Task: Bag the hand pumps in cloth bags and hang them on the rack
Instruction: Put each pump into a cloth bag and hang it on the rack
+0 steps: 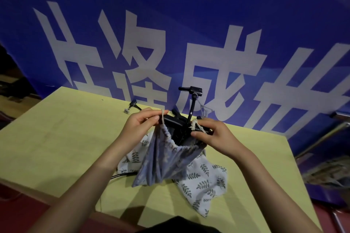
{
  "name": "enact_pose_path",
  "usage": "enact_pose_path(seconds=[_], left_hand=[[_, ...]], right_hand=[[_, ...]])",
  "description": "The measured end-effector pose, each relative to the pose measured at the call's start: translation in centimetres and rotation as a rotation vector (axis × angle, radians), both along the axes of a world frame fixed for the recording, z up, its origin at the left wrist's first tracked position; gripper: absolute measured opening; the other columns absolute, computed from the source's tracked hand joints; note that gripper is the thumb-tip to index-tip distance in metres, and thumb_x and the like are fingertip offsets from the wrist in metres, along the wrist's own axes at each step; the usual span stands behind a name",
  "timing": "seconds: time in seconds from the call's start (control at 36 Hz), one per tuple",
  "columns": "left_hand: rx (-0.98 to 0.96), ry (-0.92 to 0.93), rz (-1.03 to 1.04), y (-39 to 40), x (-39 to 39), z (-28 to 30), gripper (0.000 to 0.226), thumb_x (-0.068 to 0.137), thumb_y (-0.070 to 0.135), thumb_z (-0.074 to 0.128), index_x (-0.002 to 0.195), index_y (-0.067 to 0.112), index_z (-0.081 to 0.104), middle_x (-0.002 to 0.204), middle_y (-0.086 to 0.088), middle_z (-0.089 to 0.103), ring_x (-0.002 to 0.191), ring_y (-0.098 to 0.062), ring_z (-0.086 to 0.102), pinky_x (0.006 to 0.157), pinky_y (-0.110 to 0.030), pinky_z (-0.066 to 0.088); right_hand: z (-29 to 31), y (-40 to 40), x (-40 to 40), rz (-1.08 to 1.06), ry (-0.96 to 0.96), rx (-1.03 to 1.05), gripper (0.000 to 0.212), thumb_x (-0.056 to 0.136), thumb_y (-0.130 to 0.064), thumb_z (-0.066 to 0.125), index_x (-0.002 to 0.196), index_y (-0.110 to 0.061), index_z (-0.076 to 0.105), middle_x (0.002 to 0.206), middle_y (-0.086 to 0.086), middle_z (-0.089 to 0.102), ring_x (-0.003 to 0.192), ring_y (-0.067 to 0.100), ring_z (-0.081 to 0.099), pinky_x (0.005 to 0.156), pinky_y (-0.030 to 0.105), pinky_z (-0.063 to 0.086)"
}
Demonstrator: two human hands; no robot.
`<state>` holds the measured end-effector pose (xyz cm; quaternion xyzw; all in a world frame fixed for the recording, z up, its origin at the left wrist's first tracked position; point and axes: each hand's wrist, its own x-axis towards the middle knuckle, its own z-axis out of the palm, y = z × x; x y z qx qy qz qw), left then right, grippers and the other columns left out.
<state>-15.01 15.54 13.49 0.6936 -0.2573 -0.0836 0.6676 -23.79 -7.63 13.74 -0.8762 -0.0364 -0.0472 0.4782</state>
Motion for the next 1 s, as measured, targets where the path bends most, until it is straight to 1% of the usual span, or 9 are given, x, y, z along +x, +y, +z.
enact_pose_path(seconds=[0.19, 0.31, 0.39, 0.47, 0.58, 0.67, 0.78, 0.92, 1.0], left_hand=[[0.024, 0.118, -0.125, -0.2, -0.4, -1.3, 0.037, 0.096, 0.004, 0.05, 0.103, 0.031, 0.075, 0.103, 0.012, 0.067, 0.108, -0.01, 0.061, 0.094, -0.024, 0.047], [0.067, 0.156, -0.226, -2.0, -1.2, -1.2, 0.027, 0.088, 0.022, 0.054, 0.106, 0.028, 0.072, 0.112, 0.01, 0.068, 0.114, -0.011, 0.06, 0.099, -0.027, 0.046], [-0.061, 0.273, -0.155, -2.4, -0.8, -1.3, 0.028, 0.093, 0.013, 0.052, 0.107, 0.025, 0.073, 0.115, 0.002, 0.07, 0.115, -0.018, 0.061, 0.097, -0.028, 0.047], [-0.119, 0.362, -0.099, -2.3, -0.5, -1.5, 0.034, 0.097, 0.001, 0.045, 0.115, 0.019, 0.067, 0.113, 0.002, 0.07, 0.105, -0.018, 0.063, 0.08, -0.023, 0.049], [-0.13, 0.38, -0.08, -2.4, -0.5, -1.5, 0.039, 0.096, -0.005, 0.043, 0.116, 0.018, 0.066, 0.108, -0.006, 0.065, 0.082, -0.012, 0.055, 0.057, -0.017, 0.042], [-0.137, 0.389, -0.108, -3.0, -0.8, -1.5, 0.043, 0.095, -0.009, 0.041, 0.115, 0.018, 0.067, 0.116, -0.011, 0.059, 0.089, -0.017, 0.054, 0.058, -0.017, 0.042], [-0.171, 0.415, -0.119, -4.0, -1.8, -1.5, 0.042, 0.094, -0.008, 0.04, 0.116, 0.017, 0.066, 0.124, -0.012, 0.059, 0.103, -0.022, 0.058, 0.074, -0.028, 0.044], [-0.309, 0.513, -0.048, -4.1, -2.1, -1.6, 0.039, 0.096, -0.005, 0.04, 0.122, 0.012, 0.063, 0.103, -0.007, 0.066, 0.074, -0.01, 0.055, 0.053, -0.017, 0.039], [-0.368, 0.558, 0.011, -4.0, -1.6, -1.9, 0.038, 0.096, -0.004, 0.04, 0.124, 0.011, 0.061, 0.095, -0.003, 0.068, 0.066, -0.008, 0.054, 0.052, -0.018, 0.039]], right_hand=[[-0.5, -0.7, 0.7, 0.127, 0.026, -0.158, 0.02, 0.087, -0.028, 0.07, 0.103, -0.016, 0.071, 0.088, 0.006, 0.058, 0.08, 0.012, 0.052, 0.073, 0.024, 0.039], [-0.9, 0.2, 1.0, 0.151, 0.042, -0.157, 0.024, 0.088, -0.026, 0.069, 0.111, -0.021, 0.069, 0.092, -0.001, 0.057, 0.087, 0.01, 0.054, 0.081, 0.025, 0.043], [-1.1, 0.2, 1.1, 0.062, 0.005, -0.084, 0.015, 0.093, -0.024, 0.063, 0.106, -0.02, 0.069, 0.094, -0.01, 0.053, 0.09, 0.003, 0.053, 0.079, 0.018, 0.039], [-1.3, 0.3, 1.1, -0.109, -0.07, 0.096, 0.018, 0.096, -0.017, 0.058, 0.107, -0.024, 0.07, 0.102, -0.003, 0.053, 0.096, 0.004, 0.055, 0.082, 0.018, 0.045], [-0.5, 0.5, 1.3, -0.408, -0.183, 0.182, 0.025, 0.098, -0.015, 0.053, 0.083, -0.026, 0.07, 0.091, 0.001, 0.061, 0.085, 0.009, 0.058, 0.071, 0.017, 0.044], [0.9, 1.5, 1.3, -0.327, -0.116, 0.417, 0.026, 0.1, -0.011, 0.047, 0.085, -0.018, 0.067, 0.064, -0.004, 0.054, 0.061, 0.008, 0.051, 0.059, 0.016, 0.04], [1.0, 3.3, 1.7, -0.22, -0.098, 0.232, 0.028, 0.098, -0.01, 0.045, 0.093, -0.028, 0.067, 0.064, -0.012, 0.056, 0.06, 0.008, 0.05, 0.06, 0.02, 0.042], [1.3, 2.6, 2.1, -0.38, -0.034, 0.519, 0.027, 0.098, -0.004, 0.043, 0.089, -0.014, 0.067, 0.066, -0.004, 0.053, 0.054, 0.007, 0.045, 0.049, 0.015, 0.035], [0.5, 2.5, 1.8, -0.426, 0.019, 0.452, 0.027, 0.098, -0.006, 0.044, 0.085, -0.015, 0.067, 0.066, 0.0, 0.053, 0.055, 0.009, 0.046, 0.051, 0.019, 0.039]])
